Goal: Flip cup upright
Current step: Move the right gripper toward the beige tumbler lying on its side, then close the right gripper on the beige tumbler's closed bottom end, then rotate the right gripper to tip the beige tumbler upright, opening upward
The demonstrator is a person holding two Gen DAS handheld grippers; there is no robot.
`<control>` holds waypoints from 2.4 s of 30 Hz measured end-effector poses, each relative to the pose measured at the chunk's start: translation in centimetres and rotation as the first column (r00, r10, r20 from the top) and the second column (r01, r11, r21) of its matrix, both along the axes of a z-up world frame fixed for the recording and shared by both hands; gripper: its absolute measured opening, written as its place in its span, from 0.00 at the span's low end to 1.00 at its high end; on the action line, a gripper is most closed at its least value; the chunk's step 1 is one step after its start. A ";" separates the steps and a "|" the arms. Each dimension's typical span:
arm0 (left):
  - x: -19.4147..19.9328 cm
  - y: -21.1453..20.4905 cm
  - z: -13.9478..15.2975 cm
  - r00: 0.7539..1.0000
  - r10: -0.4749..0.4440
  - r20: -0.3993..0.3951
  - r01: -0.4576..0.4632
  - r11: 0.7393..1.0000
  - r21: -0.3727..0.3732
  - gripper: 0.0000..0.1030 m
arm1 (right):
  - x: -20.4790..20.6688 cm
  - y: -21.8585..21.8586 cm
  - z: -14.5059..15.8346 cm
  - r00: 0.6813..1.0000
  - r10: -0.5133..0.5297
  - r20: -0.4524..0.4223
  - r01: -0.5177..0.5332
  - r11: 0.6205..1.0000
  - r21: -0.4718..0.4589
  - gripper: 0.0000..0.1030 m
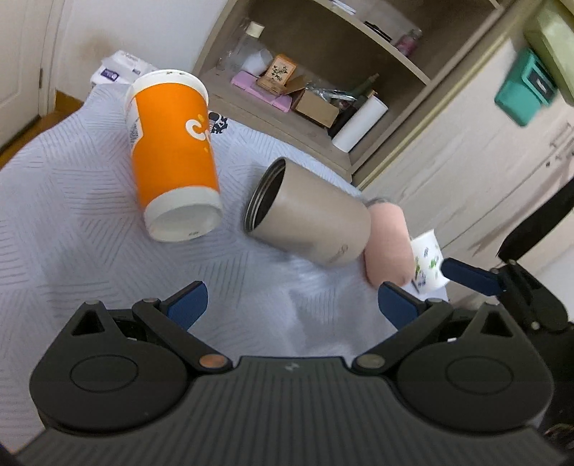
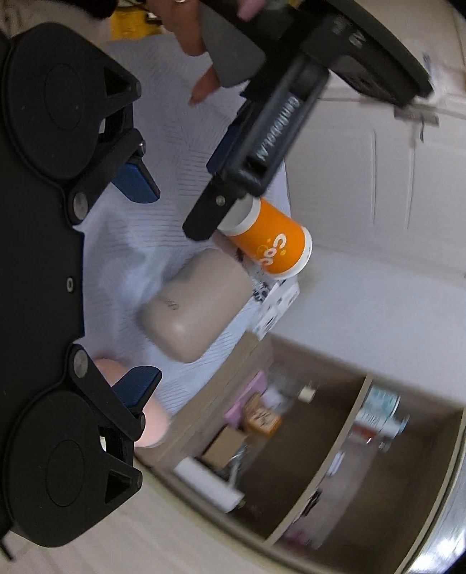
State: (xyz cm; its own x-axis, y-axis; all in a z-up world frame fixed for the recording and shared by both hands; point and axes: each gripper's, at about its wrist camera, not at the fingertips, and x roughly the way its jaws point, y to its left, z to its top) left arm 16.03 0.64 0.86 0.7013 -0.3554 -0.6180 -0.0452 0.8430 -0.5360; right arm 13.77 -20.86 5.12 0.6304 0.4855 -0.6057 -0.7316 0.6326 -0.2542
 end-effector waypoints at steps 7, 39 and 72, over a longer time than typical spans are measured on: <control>2.7 0.2 -1.4 0.999 0.016 -0.039 -0.020 0.994 -0.107 0.96 | 3.5 1.9 -1.4 0.997 0.083 -0.011 -0.083 0.990 -0.112 0.96; 4.1 0.4 -4.6 1.000 0.013 -0.012 -0.016 0.963 -0.267 0.91 | 9.4 4.4 -3.3 0.992 0.096 -0.083 -0.114 0.958 -0.263 0.83; -2.9 2.1 -5.6 0.986 -0.165 -0.029 0.135 0.885 -0.445 0.88 | -3.6 3.3 -2.9 0.933 -0.310 -0.185 0.301 0.951 -0.078 0.83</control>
